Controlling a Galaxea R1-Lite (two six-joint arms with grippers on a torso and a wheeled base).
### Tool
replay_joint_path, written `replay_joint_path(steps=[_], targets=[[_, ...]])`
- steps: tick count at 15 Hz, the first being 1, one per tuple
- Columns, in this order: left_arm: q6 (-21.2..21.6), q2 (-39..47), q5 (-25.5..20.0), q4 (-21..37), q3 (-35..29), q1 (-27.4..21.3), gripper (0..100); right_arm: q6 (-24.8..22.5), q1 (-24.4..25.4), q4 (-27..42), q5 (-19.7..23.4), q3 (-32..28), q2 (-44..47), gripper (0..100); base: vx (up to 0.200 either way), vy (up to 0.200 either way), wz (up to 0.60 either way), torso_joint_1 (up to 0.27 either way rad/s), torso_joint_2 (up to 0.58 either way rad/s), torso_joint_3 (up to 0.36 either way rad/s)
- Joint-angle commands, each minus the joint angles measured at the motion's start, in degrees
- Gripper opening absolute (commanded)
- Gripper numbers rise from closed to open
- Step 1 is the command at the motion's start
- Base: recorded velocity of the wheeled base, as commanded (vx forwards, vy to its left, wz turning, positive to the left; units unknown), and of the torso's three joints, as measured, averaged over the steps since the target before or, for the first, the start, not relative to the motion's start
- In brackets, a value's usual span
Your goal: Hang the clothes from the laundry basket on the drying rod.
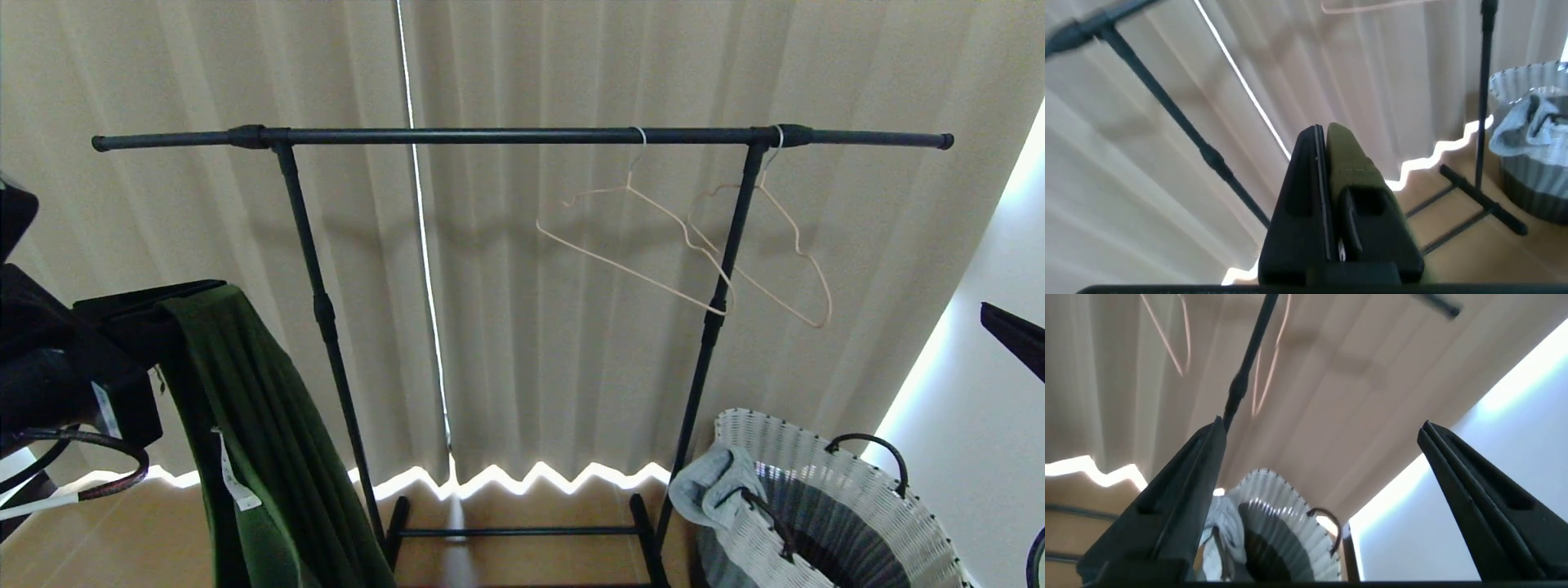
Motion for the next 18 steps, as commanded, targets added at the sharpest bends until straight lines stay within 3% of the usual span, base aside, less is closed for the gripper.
replay_joint_path(steps=[1, 5, 8, 13, 18], targets=[[0.6, -1.0, 0.0, -0.2, 0.9, 0.9, 0, 0.0, 0.0, 0.0, 0.0, 0.3, 0.4, 100, 0.000, 0.000, 0.00, 0.251, -0.50, -0.266], [0.4, -4.3, 0.0, -0.2, 2.3, 1.1, 0, 0.2, 0.2, 0.1, 2.4, 0.9, 0.9, 100, 0.000, 0.000, 0.00, 0.245, -0.50, -0.265], [-1.4, -4.5, 0.1, -0.1, 3.8, 1.8, 0, 4.2, 0.2, 1.4, 2.9, 2.9, 0.7, 100, 0.000, 0.000, 0.00, 0.220, -0.45, -0.240], [-1.4, -2.9, 0.0, -0.1, 5.3, 1.8, 0, 6.0, 0.3, 6.7, 3.0, 1.7, 1.3, 100, 0.000, 0.000, 0.00, 0.029, -0.06, -0.030], [-1.5, -2.1, 0.1, -0.2, 5.8, 1.9, 0, 6.1, 0.2, 7.3, 2.9, -0.2, 5.3, 100, 0.000, 0.000, 0.00, 0.000, 0.00, 0.000]])
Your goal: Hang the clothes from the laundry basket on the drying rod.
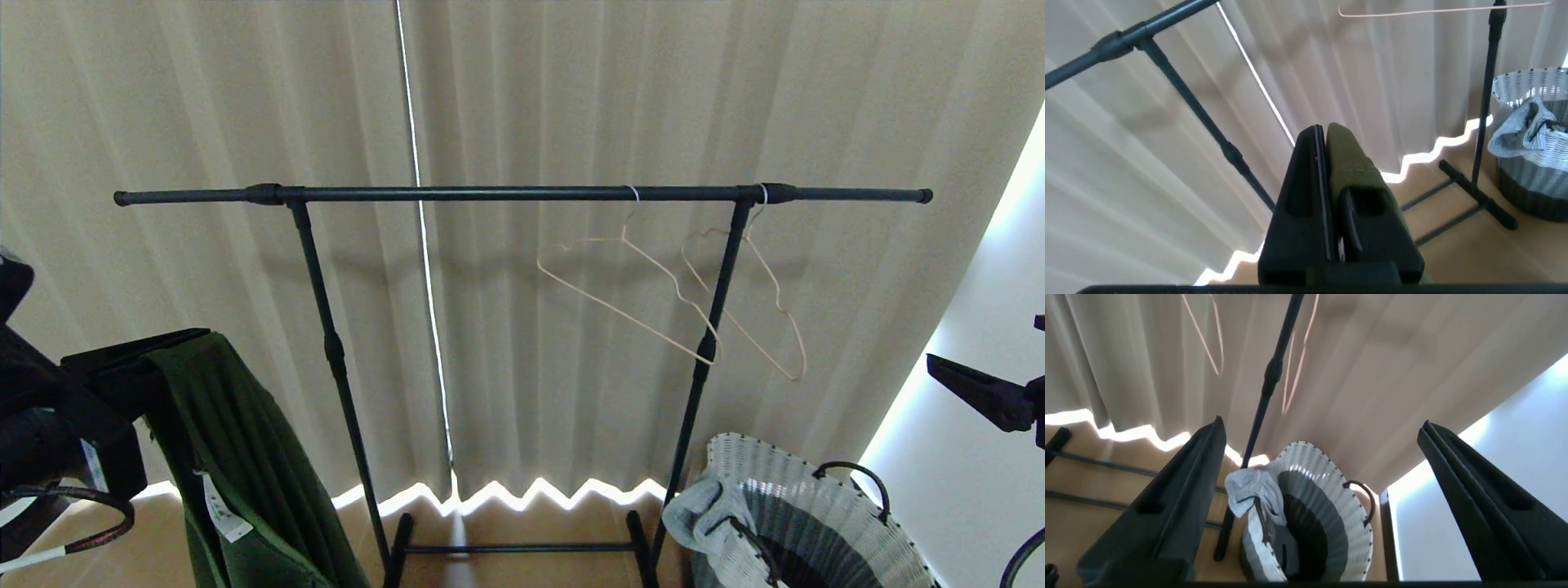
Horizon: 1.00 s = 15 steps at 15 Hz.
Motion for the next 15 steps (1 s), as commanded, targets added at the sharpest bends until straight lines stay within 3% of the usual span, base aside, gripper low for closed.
replay_joint_path(steps=[1, 13, 15], targets=[[-0.1, 1.2, 0.1, -0.2, -0.3, 0.0, 0, 0.0, -0.1, 0.0, -0.1, 0.0, 1.9, 100, 0.200, 0.000, 0.00, -0.002, 0.00, -0.002], [-0.2, 1.4, 0.0, -0.2, -0.6, -0.1, 0, 0.0, -1.7, 1.3, -0.3, -1.1, 1.3, 100, 0.200, 0.000, 0.00, 0.003, 0.00, 0.000], [-0.1, 1.4, 0.0, -0.2, 0.4, -0.1, 0, 0.0, -1.7, 2.5, -0.3, -0.8, 1.3, 100, 0.000, 0.000, 0.00, 0.000, 0.00, 0.000]])
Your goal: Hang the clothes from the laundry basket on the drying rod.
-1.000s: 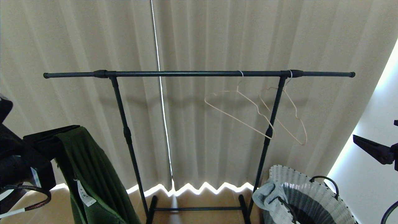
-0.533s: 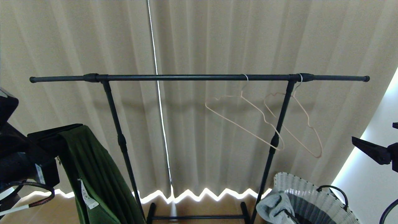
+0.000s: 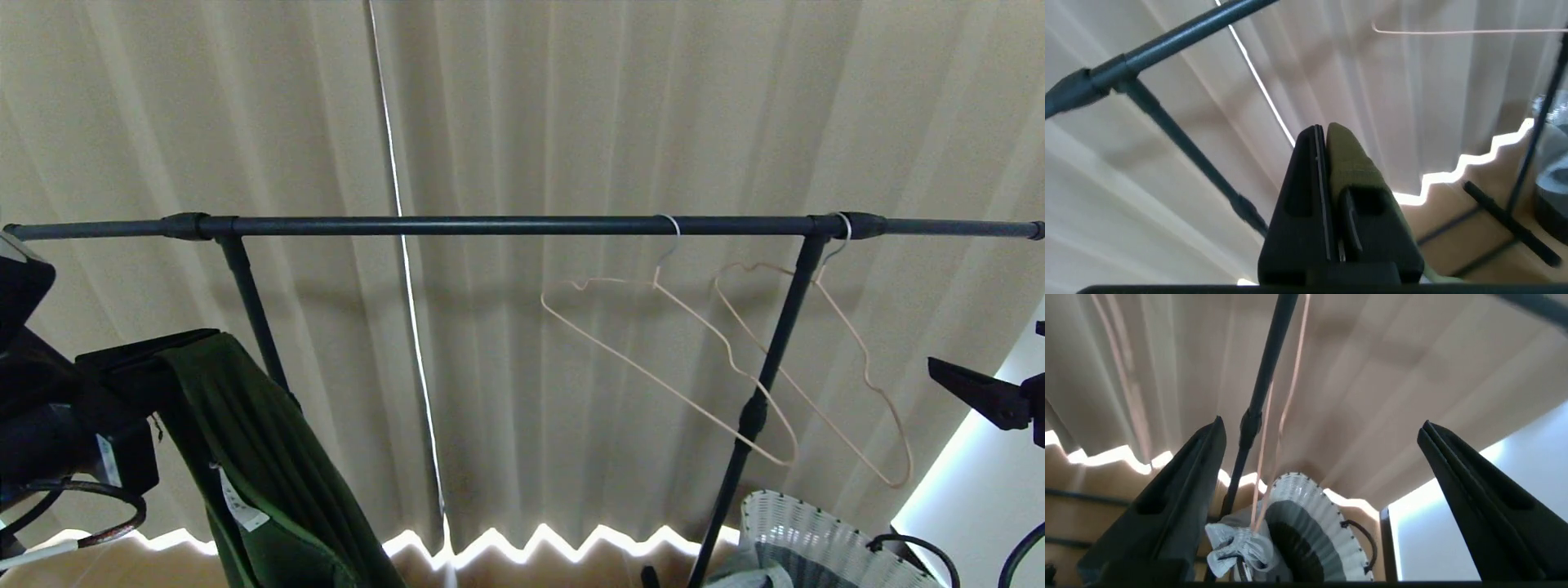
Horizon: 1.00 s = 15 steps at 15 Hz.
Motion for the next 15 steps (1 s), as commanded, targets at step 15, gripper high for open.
replay_joint_path(steps=[15], targets=[[0.0, 2.1, 0.0, -7.2, 7.0, 3.0, 0, 5.6, -0.1, 7.7, 0.0, -5.7, 10.5, 100, 0.000, 0.000, 0.00, 0.000, 0.00, 0.000]])
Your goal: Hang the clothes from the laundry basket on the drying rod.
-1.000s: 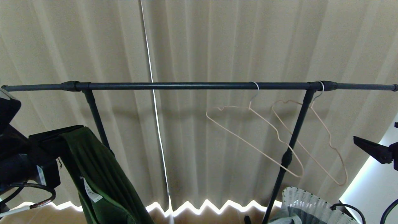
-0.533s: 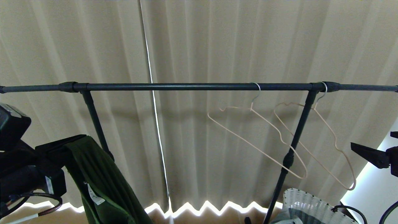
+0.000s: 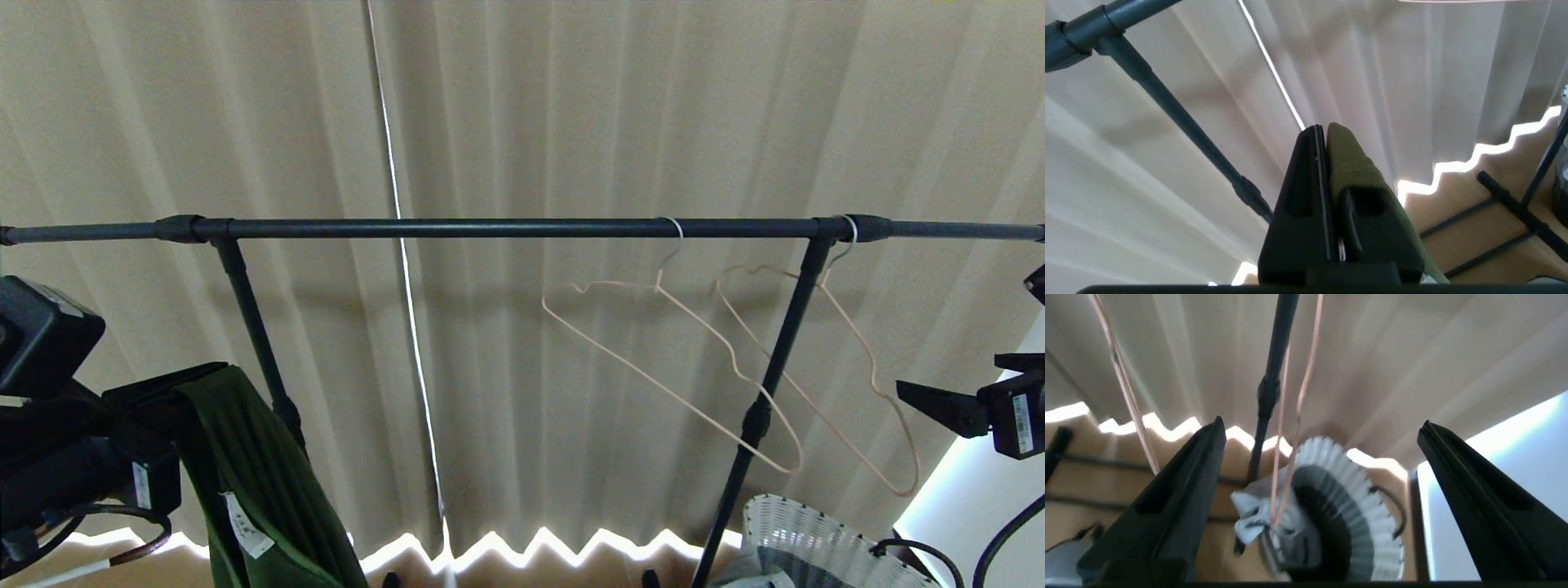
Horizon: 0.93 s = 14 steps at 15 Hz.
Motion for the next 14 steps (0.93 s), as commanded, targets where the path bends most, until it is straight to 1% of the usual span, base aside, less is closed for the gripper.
replay_joint_path(steps=[1, 2, 3, 5, 8, 11, 14], targets=[[0.0, 0.0, 0.0, 0.0, 0.1, 0.0, 0, 3.6, 0.2, 3.3, 0.0, -4.7, 5.3, 100, 0.000, 0.000, 0.00, 0.000, 0.00, 0.000], [0.0, -0.3, 0.0, 0.0, 0.3, 0.0, 0, 6.4, 0.5, 4.2, 0.0, -6.2, 7.0, 100, 0.000, 0.000, 0.00, 0.000, 0.00, 0.000], [0.0, -1.1, 0.0, 0.0, 0.9, 0.0, 0, 7.8, 0.5, 3.5, 0.0, -6.5, 9.3, 100, 0.000, 0.000, 0.00, 0.000, 0.00, 0.000], [0.1, -2.2, 0.0, 0.0, 1.0, -0.1, 0, 8.1, 0.1, 3.4, 0.2, -6.7, 12.4, 100, 0.000, 0.000, 0.00, 0.000, 0.00, 0.000], [0.1, -2.4, 0.0, 0.0, 2.9, -0.6, 0, 10.7, 0.6, 3.3, 0.0, -7.5, 15.7, 100, 0.000, 0.000, 0.00, 0.000, 0.00, 0.000], [0.0, -2.6, 0.0, 0.0, 2.7, -0.6, 0, 10.6, 0.7, 0.5, -0.2, -7.0, 17.1, 100, 0.000, 0.000, 0.00, 0.000, 0.00, 0.000], [0.0, -2.5, -0.1, 0.0, 3.1, -0.8, 0, 10.5, 0.4, -2.7, -0.7, -7.0, 20.7, 100, 0.000, 0.000, 0.00, 0.000, 0.00, 0.000]])
